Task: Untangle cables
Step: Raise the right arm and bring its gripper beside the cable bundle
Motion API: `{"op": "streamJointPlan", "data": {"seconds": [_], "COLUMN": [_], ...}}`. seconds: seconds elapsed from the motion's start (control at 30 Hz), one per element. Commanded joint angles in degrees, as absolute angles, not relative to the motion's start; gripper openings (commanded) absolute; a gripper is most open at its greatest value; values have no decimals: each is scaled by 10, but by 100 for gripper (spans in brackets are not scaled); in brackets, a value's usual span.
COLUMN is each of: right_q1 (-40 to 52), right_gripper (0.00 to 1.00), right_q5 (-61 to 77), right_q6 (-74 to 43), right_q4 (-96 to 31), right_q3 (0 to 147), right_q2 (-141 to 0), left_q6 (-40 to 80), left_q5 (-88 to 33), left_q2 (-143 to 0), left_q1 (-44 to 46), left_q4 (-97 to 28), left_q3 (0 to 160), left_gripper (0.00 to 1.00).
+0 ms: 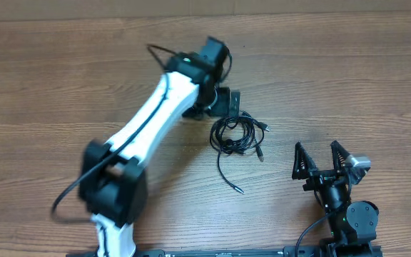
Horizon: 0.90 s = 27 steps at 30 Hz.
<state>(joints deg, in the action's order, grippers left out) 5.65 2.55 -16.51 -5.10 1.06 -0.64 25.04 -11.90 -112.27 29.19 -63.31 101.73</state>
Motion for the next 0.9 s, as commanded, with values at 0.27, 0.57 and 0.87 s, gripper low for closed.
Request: {"op": "streamJointPlan", "data": {"seconds": [0.27, 0.57, 0.87], "right_q1": [55, 55, 55], "right_gripper": [100, 100, 100], "right_q5": [30, 93, 133], "right_q6": [-237, -178, -118], "right_q4": [-46, -94, -266], "right_q3": [4, 93, 416], "right_q2": [-66, -70, -216], "left_q6": [244, 244, 244], "left_q5": [-130, -129, -129], "left_q2": [-1063, -1069, -1069], "left_q1": [308, 309, 309], "left_q4": [-696, -696, -696], "left_q3": [1036, 1036, 1036], "left_gripper": [4, 4, 4]}}
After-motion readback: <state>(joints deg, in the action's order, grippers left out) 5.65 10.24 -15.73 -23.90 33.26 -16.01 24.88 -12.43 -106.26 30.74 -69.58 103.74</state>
